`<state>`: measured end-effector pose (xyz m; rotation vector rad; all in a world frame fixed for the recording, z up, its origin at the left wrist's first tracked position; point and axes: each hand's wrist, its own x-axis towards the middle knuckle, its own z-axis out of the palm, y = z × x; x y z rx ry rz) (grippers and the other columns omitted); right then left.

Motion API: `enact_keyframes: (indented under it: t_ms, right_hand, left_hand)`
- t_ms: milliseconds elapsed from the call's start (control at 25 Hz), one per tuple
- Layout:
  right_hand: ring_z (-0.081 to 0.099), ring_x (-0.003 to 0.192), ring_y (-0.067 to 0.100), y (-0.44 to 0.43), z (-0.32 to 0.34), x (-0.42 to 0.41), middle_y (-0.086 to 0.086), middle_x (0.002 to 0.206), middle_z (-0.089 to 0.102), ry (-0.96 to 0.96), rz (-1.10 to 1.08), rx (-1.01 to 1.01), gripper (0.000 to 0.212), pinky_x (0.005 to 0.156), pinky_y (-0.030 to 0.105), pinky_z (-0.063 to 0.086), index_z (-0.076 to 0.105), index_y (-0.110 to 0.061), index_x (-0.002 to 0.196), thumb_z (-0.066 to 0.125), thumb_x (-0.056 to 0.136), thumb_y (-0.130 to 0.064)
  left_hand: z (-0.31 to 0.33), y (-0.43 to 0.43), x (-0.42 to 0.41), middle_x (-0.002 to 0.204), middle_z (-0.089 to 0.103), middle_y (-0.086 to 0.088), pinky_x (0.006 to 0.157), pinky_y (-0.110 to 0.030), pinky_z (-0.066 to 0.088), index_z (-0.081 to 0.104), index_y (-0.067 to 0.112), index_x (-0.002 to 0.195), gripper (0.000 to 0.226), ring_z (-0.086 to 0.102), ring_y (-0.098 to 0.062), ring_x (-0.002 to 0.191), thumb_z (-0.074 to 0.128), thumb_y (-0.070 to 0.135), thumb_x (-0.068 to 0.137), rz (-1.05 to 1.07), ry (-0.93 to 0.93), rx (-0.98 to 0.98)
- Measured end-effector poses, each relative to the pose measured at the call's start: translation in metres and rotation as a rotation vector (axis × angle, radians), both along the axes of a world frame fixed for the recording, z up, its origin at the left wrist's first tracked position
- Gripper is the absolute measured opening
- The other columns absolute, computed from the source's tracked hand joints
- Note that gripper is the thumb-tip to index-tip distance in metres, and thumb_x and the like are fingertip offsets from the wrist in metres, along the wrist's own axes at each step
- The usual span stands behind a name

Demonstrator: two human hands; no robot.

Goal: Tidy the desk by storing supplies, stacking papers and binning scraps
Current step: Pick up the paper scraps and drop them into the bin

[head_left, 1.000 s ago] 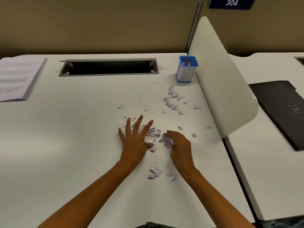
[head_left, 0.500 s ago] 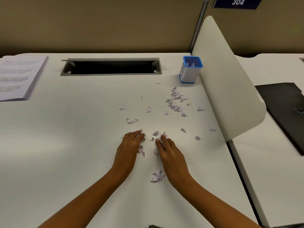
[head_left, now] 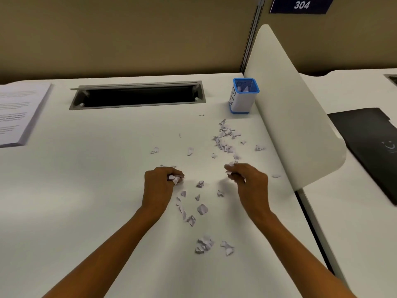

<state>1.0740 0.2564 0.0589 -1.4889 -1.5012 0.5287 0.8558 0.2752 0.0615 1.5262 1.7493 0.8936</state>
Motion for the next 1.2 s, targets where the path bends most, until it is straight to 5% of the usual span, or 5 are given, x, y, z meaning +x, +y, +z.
enact_keyframes:
  t_ms: [160,400,880,1080,1200]
  right_hand:
    - [0.069,0.080,0.017,0.056,0.034,0.015,0.011,0.094,0.071,0.002,-0.054,0.078,0.020,0.077,0.021,0.056,0.071,0.000,0.097,0.064,0.079,0.007]
    - [0.063,0.080,0.015,0.164,0.082,0.046,0.010,0.099,0.068,-0.115,-0.155,0.063,0.018,0.069,-0.005,0.040,0.069,0.000,0.101,0.063,0.084,-0.002]
    - [0.059,0.104,0.030,0.301,0.097,0.075,0.014,0.120,0.061,-0.627,-0.137,-0.439,0.034,0.089,0.029,0.046,0.060,-0.011,0.120,0.064,0.086,-0.012]
    - [0.058,0.107,0.027,0.287,0.096,0.071,0.015,0.120,0.062,-0.438,-0.237,-0.239,0.027,0.088,0.024,0.046,0.062,-0.006,0.117,0.053,0.092,-0.007]
    - [0.061,0.096,0.024,0.252,0.081,0.071,0.016,0.106,0.065,-0.343,-0.307,0.021,0.021,0.069,-0.002,0.035,0.067,-0.004,0.105,0.051,0.091,-0.003]
  left_hand:
    - [0.033,0.041,0.021,0.089,0.073,-0.004,0.074,-0.002,0.047,0.074,0.006,0.089,0.014,0.066,-0.002,0.077,0.064,0.000,0.083,-0.057,-0.106,0.075]
    - [0.094,0.162,0.081,0.098,0.071,-0.003,0.075,-0.007,0.050,0.072,0.008,0.100,0.017,0.063,-0.010,0.086,0.066,0.013,0.084,-0.167,-0.149,0.203]
    - [0.092,0.304,0.185,0.125,0.059,-0.008,0.092,-0.035,0.050,0.062,0.010,0.118,0.042,0.054,-0.025,0.111,0.064,-0.005,0.079,-0.318,-0.330,-0.286]
    - [0.084,0.292,0.174,0.121,0.063,-0.002,0.091,-0.030,0.052,0.063,0.016,0.117,0.034,0.058,-0.018,0.108,0.056,0.003,0.086,-0.255,-0.341,-0.035]
    - [0.071,0.269,0.151,0.107,0.068,0.004,0.082,-0.019,0.051,0.069,0.019,0.104,0.021,0.062,-0.010,0.093,0.056,0.014,0.088,-0.190,-0.240,0.113]
